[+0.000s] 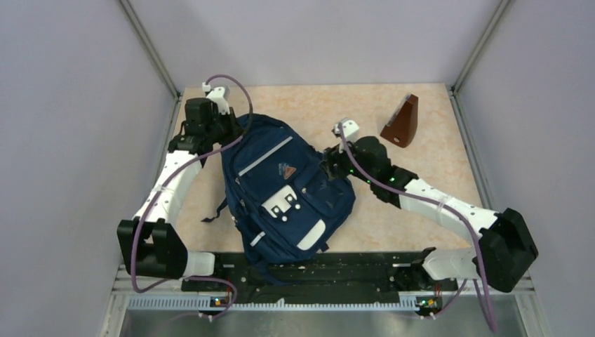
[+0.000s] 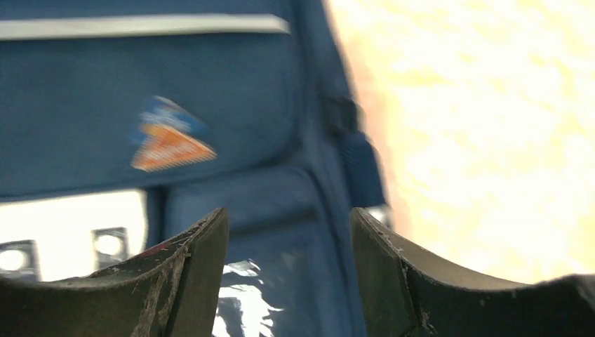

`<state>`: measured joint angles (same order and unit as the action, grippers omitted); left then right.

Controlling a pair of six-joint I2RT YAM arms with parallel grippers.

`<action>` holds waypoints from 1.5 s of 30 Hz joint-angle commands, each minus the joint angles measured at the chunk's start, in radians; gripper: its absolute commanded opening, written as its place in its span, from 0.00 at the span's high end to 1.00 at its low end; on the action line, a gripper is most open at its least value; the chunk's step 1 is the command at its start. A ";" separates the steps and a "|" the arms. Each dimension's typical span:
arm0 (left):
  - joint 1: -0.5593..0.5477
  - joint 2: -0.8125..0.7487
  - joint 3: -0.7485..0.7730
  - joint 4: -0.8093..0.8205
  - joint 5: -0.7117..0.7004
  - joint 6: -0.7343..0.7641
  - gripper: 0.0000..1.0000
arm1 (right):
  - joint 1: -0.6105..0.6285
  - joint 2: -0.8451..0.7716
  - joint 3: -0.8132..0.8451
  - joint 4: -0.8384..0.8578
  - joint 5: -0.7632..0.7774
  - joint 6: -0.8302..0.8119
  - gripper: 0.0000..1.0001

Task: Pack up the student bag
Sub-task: Reset both arms

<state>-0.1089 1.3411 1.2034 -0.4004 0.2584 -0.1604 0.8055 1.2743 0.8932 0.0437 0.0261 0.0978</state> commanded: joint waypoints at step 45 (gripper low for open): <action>0.184 -0.854 -0.379 0.042 -0.202 -0.064 0.05 | -0.594 -0.894 -0.313 0.041 0.182 -0.092 0.27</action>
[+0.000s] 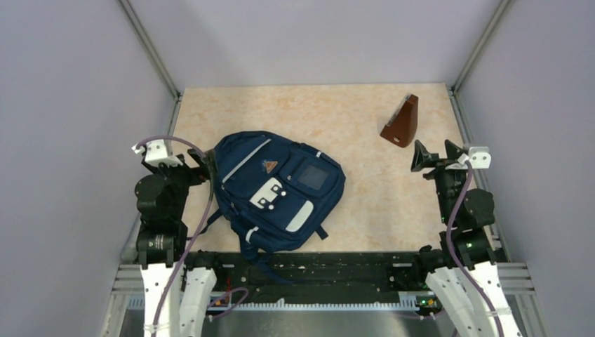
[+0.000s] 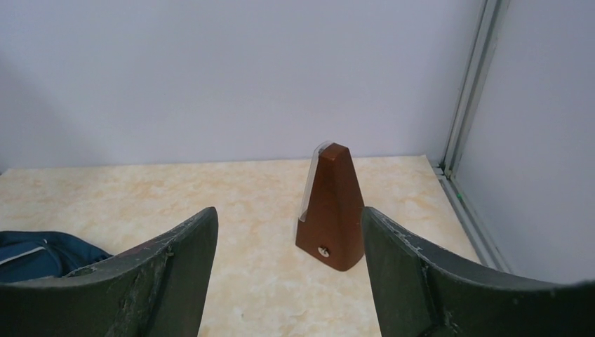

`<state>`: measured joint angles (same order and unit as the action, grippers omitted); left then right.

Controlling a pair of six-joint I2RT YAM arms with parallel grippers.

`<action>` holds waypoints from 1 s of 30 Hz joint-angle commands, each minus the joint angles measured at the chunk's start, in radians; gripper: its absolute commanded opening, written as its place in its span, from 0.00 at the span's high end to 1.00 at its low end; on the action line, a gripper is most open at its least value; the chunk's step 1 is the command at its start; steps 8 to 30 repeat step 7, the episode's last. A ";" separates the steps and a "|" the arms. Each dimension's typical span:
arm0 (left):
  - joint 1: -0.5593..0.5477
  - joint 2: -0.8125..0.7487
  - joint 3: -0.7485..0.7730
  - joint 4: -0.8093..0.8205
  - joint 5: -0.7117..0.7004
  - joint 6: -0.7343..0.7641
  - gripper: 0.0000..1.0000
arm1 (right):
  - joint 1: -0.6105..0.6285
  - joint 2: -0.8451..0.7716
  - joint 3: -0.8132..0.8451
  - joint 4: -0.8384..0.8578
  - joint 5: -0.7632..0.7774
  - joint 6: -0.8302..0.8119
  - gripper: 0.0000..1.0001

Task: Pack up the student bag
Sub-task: Reset both arms

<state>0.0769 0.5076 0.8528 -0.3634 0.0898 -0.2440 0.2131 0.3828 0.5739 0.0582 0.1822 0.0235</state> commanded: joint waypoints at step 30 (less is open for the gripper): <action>-0.002 -0.017 -0.017 0.000 -0.033 0.023 0.05 | -0.002 0.014 0.014 0.014 0.019 -0.018 0.27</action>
